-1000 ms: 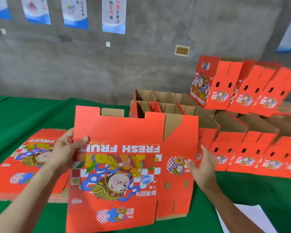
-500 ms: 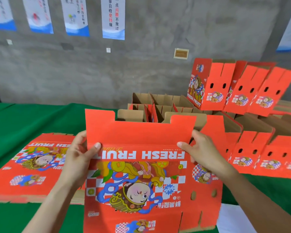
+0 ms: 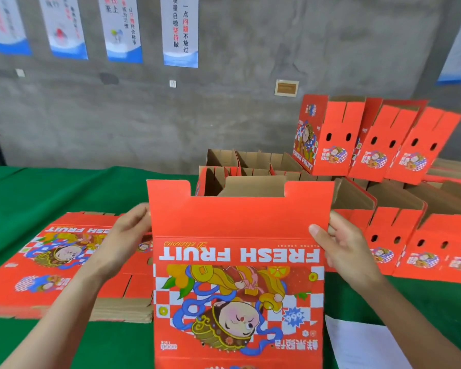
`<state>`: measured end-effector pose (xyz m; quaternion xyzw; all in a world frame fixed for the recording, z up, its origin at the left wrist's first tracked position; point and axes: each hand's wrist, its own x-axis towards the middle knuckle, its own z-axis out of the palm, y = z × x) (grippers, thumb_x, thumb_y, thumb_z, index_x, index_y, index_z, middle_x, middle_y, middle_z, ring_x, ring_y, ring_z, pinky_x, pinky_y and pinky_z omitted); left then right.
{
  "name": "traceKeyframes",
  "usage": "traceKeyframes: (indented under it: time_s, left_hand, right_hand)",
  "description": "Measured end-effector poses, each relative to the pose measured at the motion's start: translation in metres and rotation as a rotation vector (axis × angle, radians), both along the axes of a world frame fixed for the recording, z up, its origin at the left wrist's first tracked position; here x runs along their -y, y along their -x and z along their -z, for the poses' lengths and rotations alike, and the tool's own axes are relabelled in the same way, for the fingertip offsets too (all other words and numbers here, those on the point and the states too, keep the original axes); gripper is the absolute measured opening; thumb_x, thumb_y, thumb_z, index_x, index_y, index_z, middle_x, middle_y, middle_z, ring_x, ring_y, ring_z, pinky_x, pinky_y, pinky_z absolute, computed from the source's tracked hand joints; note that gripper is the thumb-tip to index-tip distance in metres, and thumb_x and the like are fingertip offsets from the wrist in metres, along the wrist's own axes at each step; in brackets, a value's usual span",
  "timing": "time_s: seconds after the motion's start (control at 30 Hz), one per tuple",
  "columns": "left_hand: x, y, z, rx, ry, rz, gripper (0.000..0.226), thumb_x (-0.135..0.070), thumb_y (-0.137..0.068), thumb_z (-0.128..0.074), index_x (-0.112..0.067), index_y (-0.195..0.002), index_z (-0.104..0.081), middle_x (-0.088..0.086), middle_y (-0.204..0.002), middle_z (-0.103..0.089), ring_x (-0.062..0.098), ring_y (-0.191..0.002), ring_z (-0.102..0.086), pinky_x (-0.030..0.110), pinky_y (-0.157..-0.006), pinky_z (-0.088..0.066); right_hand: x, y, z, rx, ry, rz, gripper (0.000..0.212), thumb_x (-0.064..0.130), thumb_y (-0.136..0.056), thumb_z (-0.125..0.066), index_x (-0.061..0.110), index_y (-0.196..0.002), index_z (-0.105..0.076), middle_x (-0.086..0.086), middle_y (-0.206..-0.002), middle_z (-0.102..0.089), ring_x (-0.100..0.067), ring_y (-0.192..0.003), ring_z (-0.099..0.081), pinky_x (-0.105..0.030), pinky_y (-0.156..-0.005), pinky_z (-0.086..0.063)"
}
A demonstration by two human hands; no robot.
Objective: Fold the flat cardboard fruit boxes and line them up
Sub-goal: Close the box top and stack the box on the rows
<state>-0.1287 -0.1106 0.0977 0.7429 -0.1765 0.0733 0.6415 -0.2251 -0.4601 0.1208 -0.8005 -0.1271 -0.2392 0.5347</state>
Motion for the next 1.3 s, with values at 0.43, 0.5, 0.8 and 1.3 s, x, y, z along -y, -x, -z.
traceKeyframes:
  time_s: [0.43,0.5,0.8,1.3]
  left_hand:
    - [0.027,0.006,-0.011,-0.289,-0.642,0.079,0.022,-0.011,-0.094,-0.043,-0.016,-0.085,-0.063,0.002,-0.08,-0.071,0.015,-0.07,-0.066,0.034,-0.072,-0.054]
    - [0.033,0.005,-0.007,-0.277,-0.668,0.098,0.029,0.0,-0.092,-0.04,-0.013,-0.082,-0.064,0.006,-0.078,-0.072,0.016,-0.068,-0.067,0.031,-0.07,-0.057]
    - [0.061,0.025,0.009,-0.124,-0.155,-0.105,0.051,0.008,-0.092,-0.04,-0.016,-0.058,-0.069,-0.007,-0.051,-0.065,-0.002,-0.043,-0.053,0.011,-0.043,-0.04]
    - [0.107,0.064,0.066,-0.139,0.237,-0.532,0.047,0.006,-0.089,-0.036,-0.012,-0.123,-0.062,0.016,-0.115,-0.066,0.039,-0.114,-0.057,0.056,-0.102,-0.041]
  right_hand:
    - [0.021,0.029,0.028,0.155,0.119,0.174,0.049,0.01,-0.09,-0.059,0.046,-0.062,-0.04,0.01,-0.044,-0.038,-0.001,-0.038,-0.028,-0.009,-0.04,-0.022]
    - [0.027,0.027,0.037,0.136,0.123,0.196,0.056,0.001,-0.091,-0.058,0.043,-0.061,-0.036,0.012,-0.045,-0.034,-0.001,-0.04,-0.025,-0.011,-0.04,-0.021]
    - [0.042,0.04,0.044,0.102,0.134,0.309,0.038,0.007,-0.094,-0.055,0.014,-0.066,-0.03,0.008,-0.047,-0.032,-0.005,-0.043,-0.025,-0.014,-0.042,-0.021]
    - [0.031,0.054,0.076,0.03,0.069,0.599,0.056,0.025,-0.088,-0.067,0.022,-0.057,-0.021,0.005,-0.042,-0.03,-0.006,-0.042,-0.031,-0.015,-0.043,-0.025]
